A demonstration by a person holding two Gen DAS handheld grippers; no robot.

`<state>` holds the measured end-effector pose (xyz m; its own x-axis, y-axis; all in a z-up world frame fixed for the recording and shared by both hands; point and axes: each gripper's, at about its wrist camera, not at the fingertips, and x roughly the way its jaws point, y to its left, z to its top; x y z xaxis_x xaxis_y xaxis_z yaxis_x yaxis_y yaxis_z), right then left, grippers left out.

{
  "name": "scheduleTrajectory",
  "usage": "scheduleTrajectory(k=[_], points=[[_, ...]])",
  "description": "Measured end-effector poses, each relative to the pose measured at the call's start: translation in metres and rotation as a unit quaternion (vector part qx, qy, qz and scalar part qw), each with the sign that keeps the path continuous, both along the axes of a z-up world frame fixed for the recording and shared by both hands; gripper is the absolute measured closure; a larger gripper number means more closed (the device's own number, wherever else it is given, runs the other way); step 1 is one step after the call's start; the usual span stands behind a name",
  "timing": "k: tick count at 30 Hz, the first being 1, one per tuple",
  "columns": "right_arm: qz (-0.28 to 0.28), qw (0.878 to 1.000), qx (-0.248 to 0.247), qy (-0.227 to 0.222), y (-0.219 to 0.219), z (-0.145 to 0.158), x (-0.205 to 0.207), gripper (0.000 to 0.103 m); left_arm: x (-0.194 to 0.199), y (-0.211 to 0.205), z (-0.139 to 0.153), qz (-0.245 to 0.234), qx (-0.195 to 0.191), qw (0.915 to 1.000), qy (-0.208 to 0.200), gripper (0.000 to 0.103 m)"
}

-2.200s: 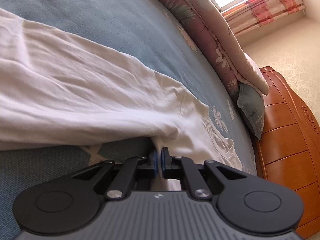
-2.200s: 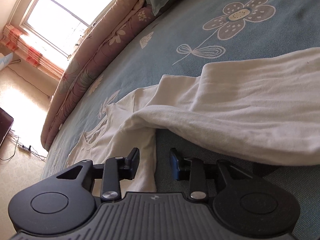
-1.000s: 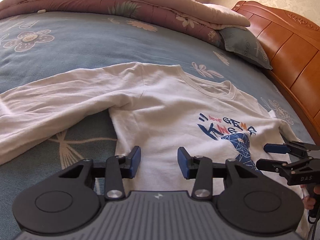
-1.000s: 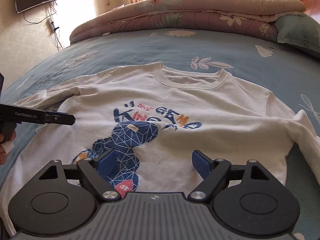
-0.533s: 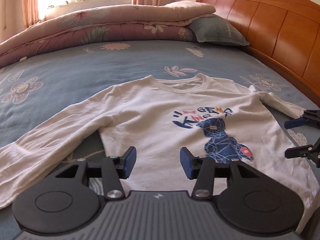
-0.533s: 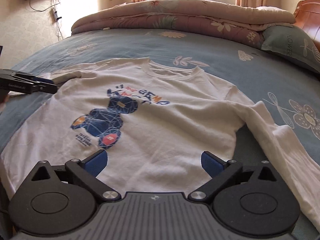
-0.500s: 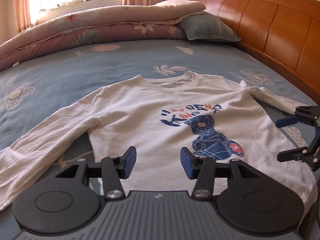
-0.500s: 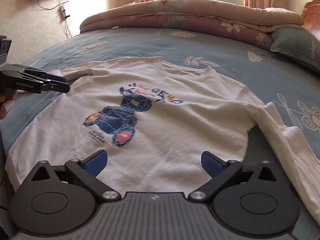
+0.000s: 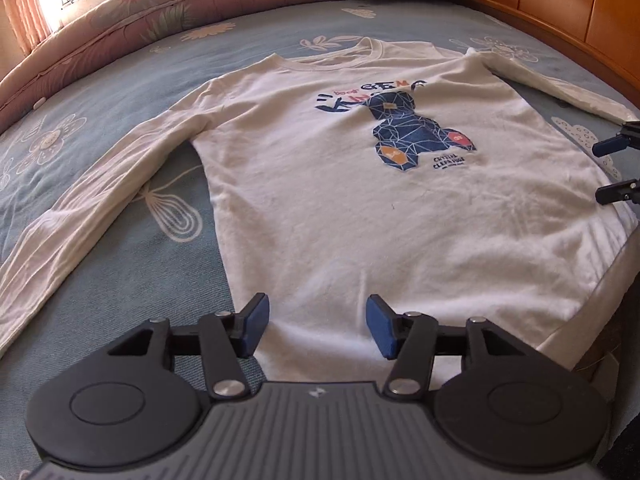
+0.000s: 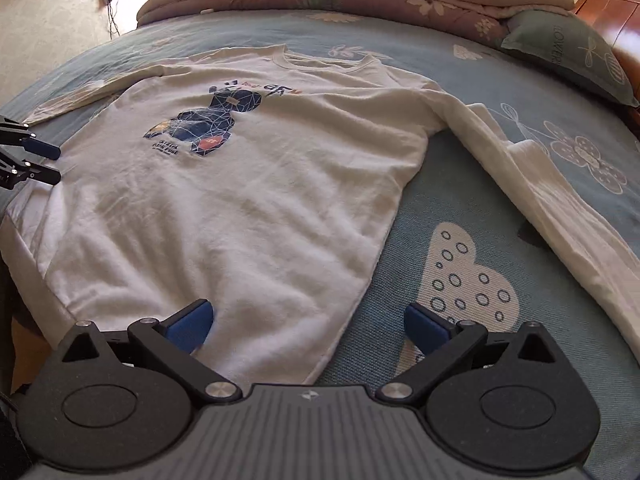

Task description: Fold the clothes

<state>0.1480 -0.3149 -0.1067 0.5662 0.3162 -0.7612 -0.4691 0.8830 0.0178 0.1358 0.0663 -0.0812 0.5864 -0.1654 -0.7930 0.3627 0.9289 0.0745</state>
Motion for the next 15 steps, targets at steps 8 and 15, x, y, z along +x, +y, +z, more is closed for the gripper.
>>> scheduleTrajectory(k=[8,15], points=[[0.053,0.997,0.042,-0.024,0.069,0.003,0.001,0.000,-0.002,-0.055,-0.006,-0.048,-0.016,0.9987,0.003,0.043],[0.041,0.998,0.013,-0.042,0.067,-0.017,-0.016,0.000,-0.015,-0.015,-0.013,0.015,-0.040,0.9981,0.045,0.040]])
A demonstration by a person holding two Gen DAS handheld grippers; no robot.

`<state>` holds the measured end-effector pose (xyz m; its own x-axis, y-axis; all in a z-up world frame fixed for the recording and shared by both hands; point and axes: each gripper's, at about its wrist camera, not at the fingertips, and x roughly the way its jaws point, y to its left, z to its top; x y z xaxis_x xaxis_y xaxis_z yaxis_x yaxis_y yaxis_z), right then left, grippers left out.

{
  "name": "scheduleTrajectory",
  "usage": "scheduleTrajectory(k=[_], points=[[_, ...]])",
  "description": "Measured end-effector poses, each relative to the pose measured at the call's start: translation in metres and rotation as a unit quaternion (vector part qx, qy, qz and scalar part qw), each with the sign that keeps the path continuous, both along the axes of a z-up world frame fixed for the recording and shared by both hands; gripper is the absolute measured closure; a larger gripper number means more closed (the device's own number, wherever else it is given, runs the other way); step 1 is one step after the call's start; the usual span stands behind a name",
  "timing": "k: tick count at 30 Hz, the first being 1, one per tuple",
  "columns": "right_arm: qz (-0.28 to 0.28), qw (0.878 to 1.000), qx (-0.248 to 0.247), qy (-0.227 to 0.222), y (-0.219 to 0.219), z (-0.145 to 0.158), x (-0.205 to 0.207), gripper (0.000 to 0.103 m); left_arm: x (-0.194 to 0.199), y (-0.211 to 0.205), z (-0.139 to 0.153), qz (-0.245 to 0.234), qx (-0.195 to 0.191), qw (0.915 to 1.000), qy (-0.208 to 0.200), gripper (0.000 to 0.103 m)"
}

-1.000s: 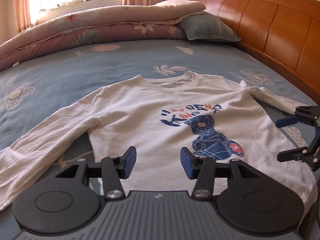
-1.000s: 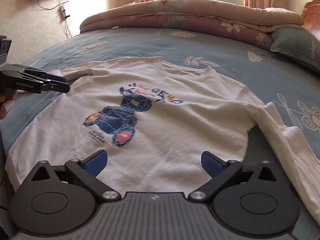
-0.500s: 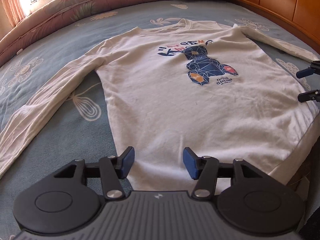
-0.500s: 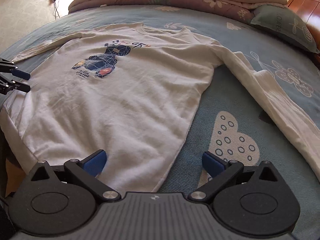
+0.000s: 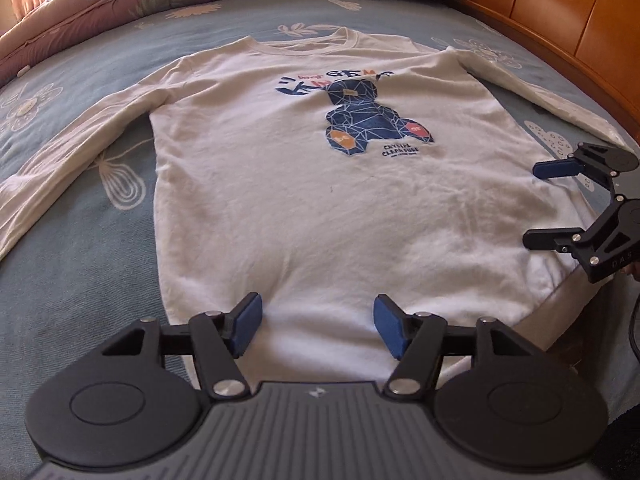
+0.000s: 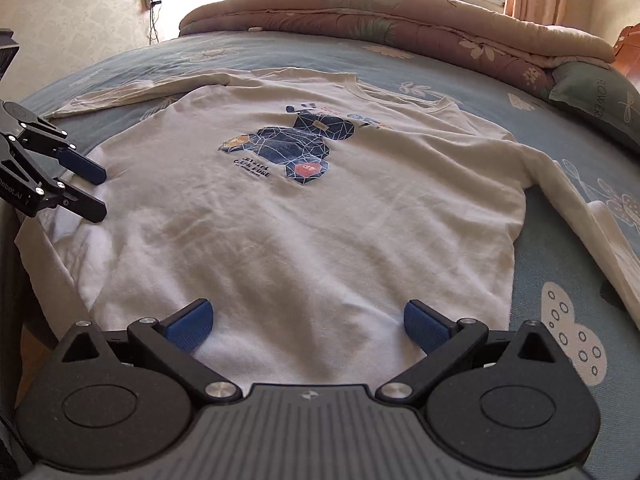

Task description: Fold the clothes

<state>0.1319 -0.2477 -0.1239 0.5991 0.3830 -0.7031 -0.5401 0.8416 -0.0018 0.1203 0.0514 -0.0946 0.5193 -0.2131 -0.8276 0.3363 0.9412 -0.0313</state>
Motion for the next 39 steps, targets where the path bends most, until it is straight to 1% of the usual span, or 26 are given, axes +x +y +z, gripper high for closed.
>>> scheduleTrajectory(k=[2,5,8,12,16,18,20,22,24,26,29,32,36,39], points=[[-0.002,1.000,-0.002,0.001,-0.001,0.000,-0.001,0.000,0.003,0.006,0.005,0.015,0.011,0.9998,0.003,0.040],[-0.005,1.000,-0.011,0.008,0.002,0.002,0.002,0.000,0.015,0.010,0.017,0.025,-0.006,0.9996,-0.011,0.040],[-0.005,1.000,-0.014,0.010,0.003,0.002,0.002,0.000,0.034,0.003,0.030,0.014,-0.036,0.9989,-0.027,0.039],[-0.008,1.000,-0.013,0.008,0.004,0.001,0.002,0.000,0.066,-0.019,0.035,-0.010,-0.057,0.9973,-0.045,0.036],[-0.017,1.000,-0.013,0.006,0.006,0.000,0.001,0.000,0.097,-0.036,0.020,-0.002,-0.081,0.9962,-0.032,0.036],[-0.020,1.000,-0.012,0.004,0.006,0.000,0.001,0.000,0.108,-0.036,0.009,0.018,-0.087,0.9958,-0.020,0.036],[-0.020,1.000,-0.011,0.002,0.006,0.000,0.000,0.000,0.112,-0.030,-0.003,0.049,-0.083,0.9952,-0.013,0.036],[-0.022,1.000,-0.011,0.000,0.006,0.000,-0.001,0.000,0.105,-0.018,-0.006,0.067,-0.101,0.9924,-0.023,0.036],[-0.025,1.000,-0.008,-0.004,0.006,-0.001,-0.002,0.000,0.095,-0.004,-0.006,0.088,-0.119,0.9887,-0.023,0.036],[-0.030,0.999,-0.005,-0.008,0.006,-0.001,-0.003,0.000,0.089,0.005,-0.005,0.095,-0.122,0.9878,-0.021,0.036],[-0.035,0.999,-0.003,-0.011,0.006,-0.002,-0.004,0.000,0.090,0.013,0.002,0.098,-0.122,0.9876,-0.007,0.035],[-0.036,0.999,-0.002,-0.013,0.006,-0.002,-0.004,0.000,0.100,0.013,0.011,0.100,-0.115,0.9879,-0.029,0.034],[-0.045,0.999,-0.002,-0.013,0.008,-0.002,-0.003,0.000,0.120,0.012,0.010,0.110,-0.149,0.9822,-0.032,0.032],[-0.050,0.999,-0.003,-0.012,0.010,-0.002,-0.003,0.000,0.121,0.010,-0.004,0.130,-0.156,0.9791,-0.011,0.032]])
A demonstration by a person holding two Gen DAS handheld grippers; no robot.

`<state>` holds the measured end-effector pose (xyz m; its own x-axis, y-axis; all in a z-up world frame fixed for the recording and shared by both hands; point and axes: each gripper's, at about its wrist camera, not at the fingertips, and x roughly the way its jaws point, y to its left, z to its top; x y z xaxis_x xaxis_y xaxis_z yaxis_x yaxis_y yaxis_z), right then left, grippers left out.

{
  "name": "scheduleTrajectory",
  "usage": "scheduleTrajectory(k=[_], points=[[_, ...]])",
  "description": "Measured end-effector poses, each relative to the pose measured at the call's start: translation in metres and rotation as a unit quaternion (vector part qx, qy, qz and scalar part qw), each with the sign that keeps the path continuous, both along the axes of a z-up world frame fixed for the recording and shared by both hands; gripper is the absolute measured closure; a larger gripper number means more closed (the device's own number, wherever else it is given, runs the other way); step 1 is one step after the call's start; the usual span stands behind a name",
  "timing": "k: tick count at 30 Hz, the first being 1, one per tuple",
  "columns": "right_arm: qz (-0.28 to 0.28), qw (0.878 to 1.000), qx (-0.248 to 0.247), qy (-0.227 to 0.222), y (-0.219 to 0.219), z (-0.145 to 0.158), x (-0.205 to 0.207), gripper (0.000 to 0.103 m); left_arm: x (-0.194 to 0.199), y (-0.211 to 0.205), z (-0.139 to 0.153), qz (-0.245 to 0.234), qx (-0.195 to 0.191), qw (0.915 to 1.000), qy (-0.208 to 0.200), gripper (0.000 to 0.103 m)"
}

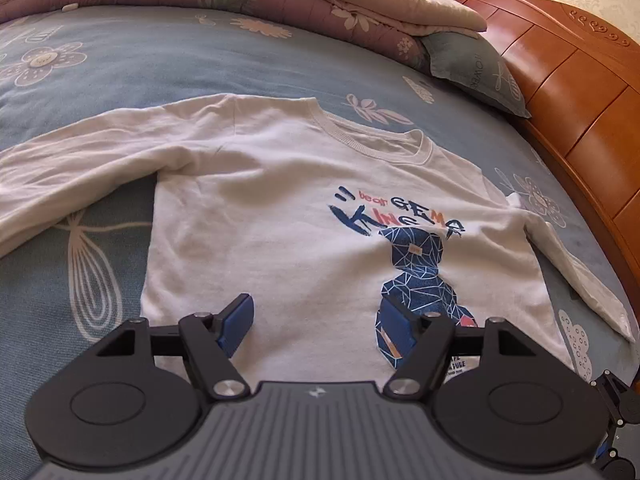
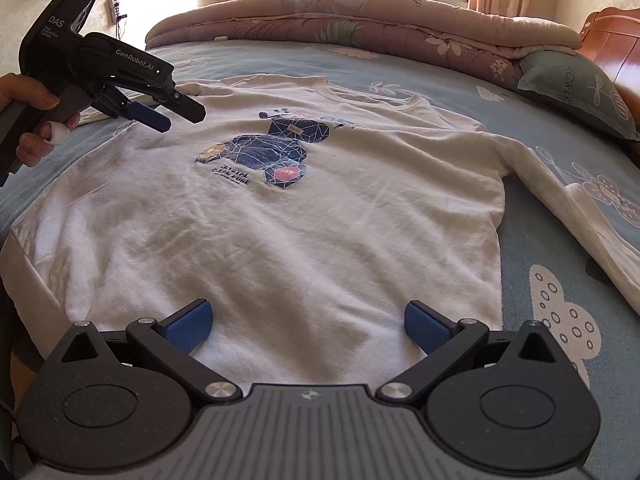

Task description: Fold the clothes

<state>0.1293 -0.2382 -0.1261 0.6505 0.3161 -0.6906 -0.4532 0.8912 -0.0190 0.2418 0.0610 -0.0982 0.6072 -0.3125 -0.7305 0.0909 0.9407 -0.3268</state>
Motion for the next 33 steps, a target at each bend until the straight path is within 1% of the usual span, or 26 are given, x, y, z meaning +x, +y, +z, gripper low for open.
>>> scheduleTrajectory(k=[2,5,8,11,13,16,18,20,21,25,26,27,28,30,33], points=[[-0.002,1.000,-0.001,0.001,0.001,0.000,0.000,0.000,-0.011,0.002,-0.004,0.001,-0.005,0.9999,-0.016,0.031],[-0.004,1.000,-0.002,0.003,0.002,0.000,0.000,0.000,-0.028,0.012,-0.003,-0.012,-0.019,0.9997,-0.012,0.031],[-0.005,1.000,-0.004,0.006,0.003,0.001,0.002,0.000,-0.032,0.024,0.006,-0.018,-0.012,0.9997,-0.011,0.031],[-0.005,1.000,-0.005,0.008,0.003,0.001,0.003,0.000,-0.025,0.041,0.023,-0.011,-0.007,0.9990,-0.043,0.031],[-0.006,1.000,-0.006,0.009,0.004,0.002,0.003,0.000,-0.010,0.055,0.033,0.002,-0.021,0.9981,-0.058,0.031],[-0.007,1.000,-0.008,0.012,0.004,0.002,0.004,0.000,0.020,0.077,0.042,0.039,-0.041,0.9956,-0.074,0.031],[-0.007,1.000,-0.009,0.014,0.005,0.003,0.004,0.000,0.033,0.089,0.041,0.063,-0.055,0.9944,-0.064,0.033],[-0.007,1.000,-0.010,0.016,0.005,0.003,0.005,0.000,0.034,0.094,0.034,0.053,-0.086,0.9932,-0.060,0.033],[-0.007,1.000,-0.010,0.017,0.005,0.003,0.005,0.000,0.032,0.095,0.028,0.047,-0.092,0.9931,-0.054,0.033],[-0.003,1.000,-0.013,0.021,0.005,0.004,0.007,0.000,0.018,0.098,-0.006,0.050,-0.078,0.9956,-0.016,0.033],[-0.001,1.000,-0.014,0.023,0.006,0.004,0.008,0.000,0.014,0.102,-0.014,0.055,-0.087,0.9946,-0.017,0.034],[0.000,1.000,-0.016,0.026,0.006,0.005,0.009,0.000,0.007,0.106,-0.016,0.057,-0.104,0.9924,-0.034,0.030],[0.002,0.999,-0.017,0.029,0.006,0.005,0.011,0.000,0.005,0.109,-0.017,0.060,-0.116,0.9910,-0.029,0.030],[0.002,0.999,-0.021,0.035,0.008,0.006,0.013,0.000,0.004,0.112,-0.014,0.066,-0.127,0.9895,-0.020,0.030],[-0.005,0.999,-0.028,0.046,0.011,0.008,0.016,0.000,0.009,0.112,0.001,0.056,-0.106,0.9925,-0.024,0.031]])
